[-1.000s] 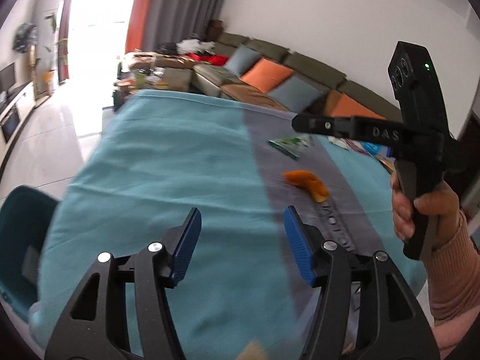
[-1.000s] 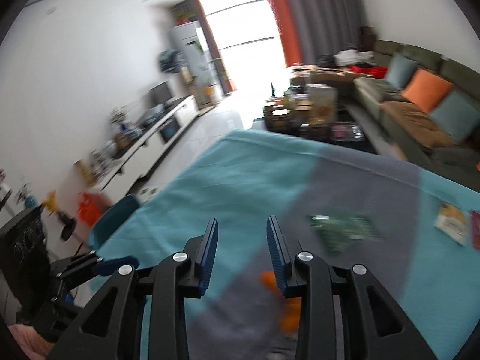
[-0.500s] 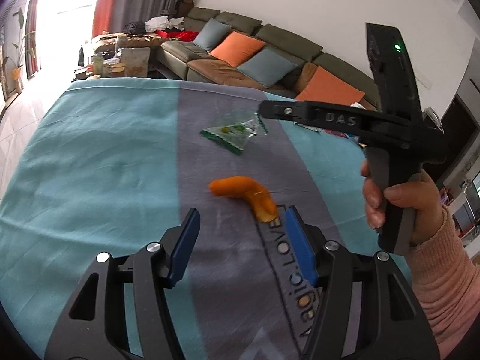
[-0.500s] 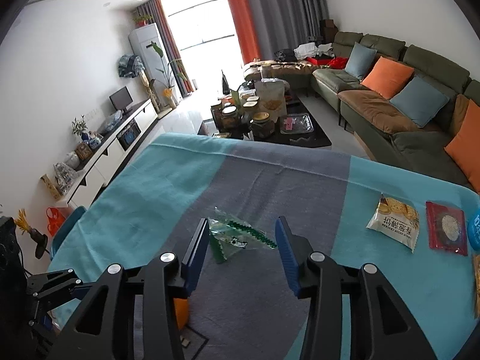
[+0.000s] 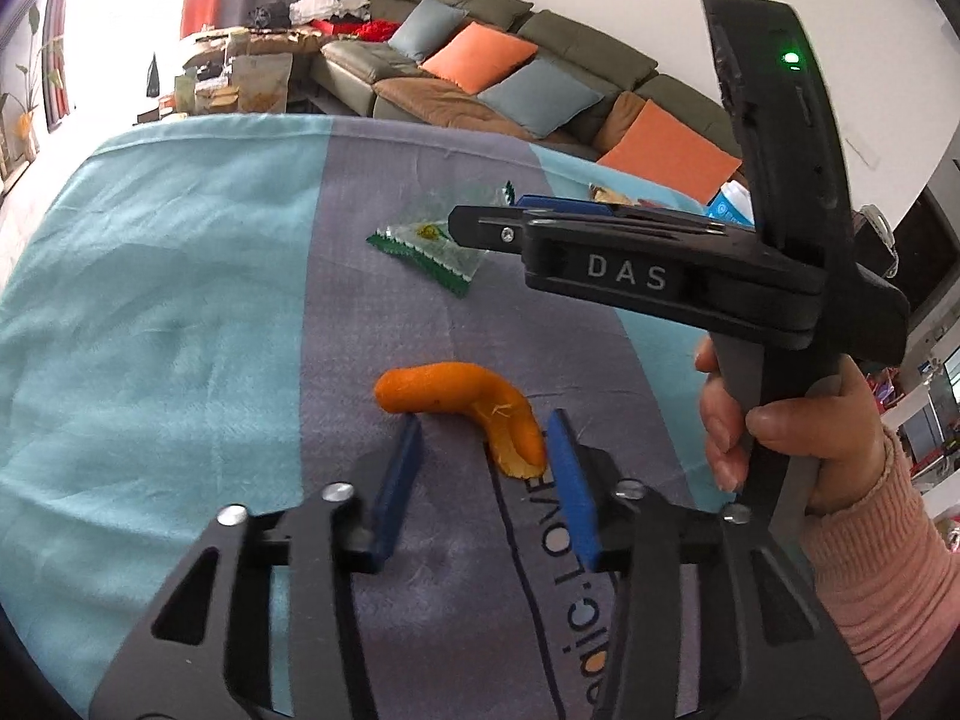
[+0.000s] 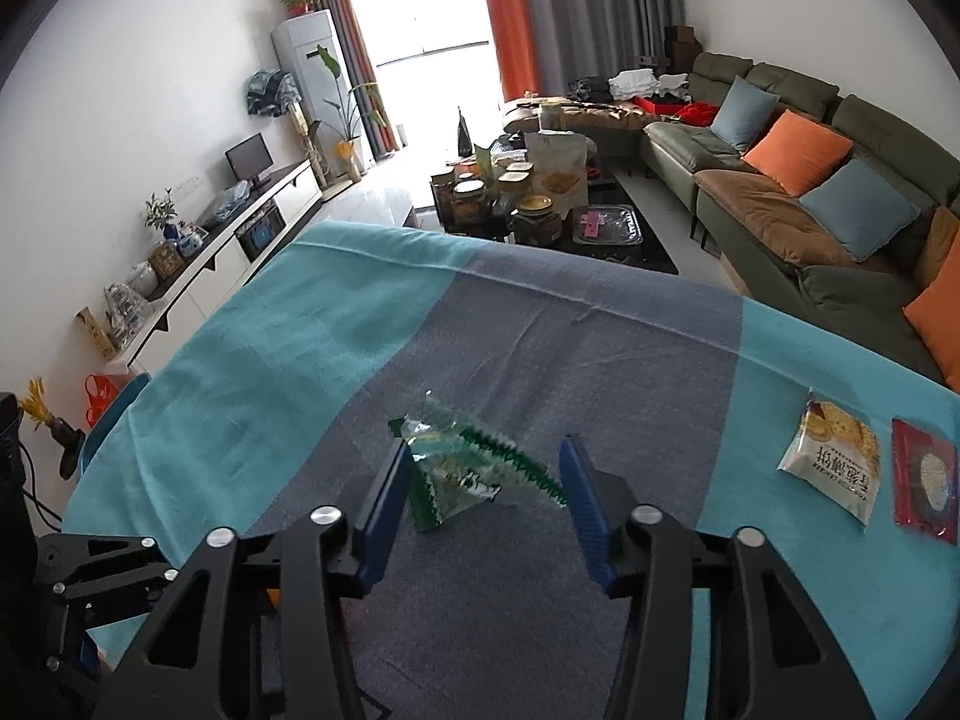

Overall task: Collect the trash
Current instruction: 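Grasp the orange peel with the left tool while the right tool grasps the clear green-printed wrapper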

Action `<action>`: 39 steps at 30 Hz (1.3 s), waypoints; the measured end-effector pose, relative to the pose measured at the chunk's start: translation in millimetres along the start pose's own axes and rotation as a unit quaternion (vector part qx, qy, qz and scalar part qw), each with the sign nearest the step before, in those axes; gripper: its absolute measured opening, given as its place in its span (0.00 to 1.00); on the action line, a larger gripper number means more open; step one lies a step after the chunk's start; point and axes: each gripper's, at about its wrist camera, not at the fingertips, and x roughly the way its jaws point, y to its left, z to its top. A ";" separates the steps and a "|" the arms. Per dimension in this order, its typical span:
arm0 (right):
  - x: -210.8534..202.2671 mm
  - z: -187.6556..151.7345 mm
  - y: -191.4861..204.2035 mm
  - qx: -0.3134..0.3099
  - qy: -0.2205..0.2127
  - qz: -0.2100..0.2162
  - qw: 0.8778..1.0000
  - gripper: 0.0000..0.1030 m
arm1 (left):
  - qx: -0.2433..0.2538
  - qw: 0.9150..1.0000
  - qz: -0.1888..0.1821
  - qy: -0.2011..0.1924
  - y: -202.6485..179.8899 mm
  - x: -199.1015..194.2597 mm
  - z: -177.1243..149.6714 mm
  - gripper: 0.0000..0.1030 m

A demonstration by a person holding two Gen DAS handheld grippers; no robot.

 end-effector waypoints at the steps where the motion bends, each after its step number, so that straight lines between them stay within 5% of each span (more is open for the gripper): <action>1: -0.2 -1.4 -0.2 -0.001 0.001 0.002 1.000 0.39 | -0.002 1.000 -0.005 0.001 1.4 1.1 0.5 0.36; 12: -10.2 -4.9 -0.9 -0.001 -0.010 0.007 1.000 0.20 | 0.004 1.000 -0.017 -0.010 3.6 -4.0 -2.9 0.08; 30: -50.9 -18.3 10.9 0.019 -0.051 0.050 0.997 0.15 | 0.008 0.998 -0.011 -0.066 9.2 -72.9 -31.6 0.01; 32: -53.7 -20.9 13.6 0.020 -0.054 0.054 0.997 0.15 | 0.013 0.998 -0.006 -0.066 7.8 -74.0 -33.4 0.08; 33: -54.4 -22.0 14.0 0.023 -0.054 0.057 0.997 0.15 | 0.014 0.998 -0.004 -0.061 6.3 -72.4 -34.3 0.29; 34: -55.0 -23.3 14.3 0.026 -0.055 0.059 0.996 0.15 | 0.016 0.998 0.002 -0.059 5.1 -68.9 -33.7 0.39; 39: -57.3 -28.5 14.0 0.037 -0.056 0.062 0.996 0.15 | 0.041 0.998 0.017 -0.032 -10.9 -42.3 -30.0 0.39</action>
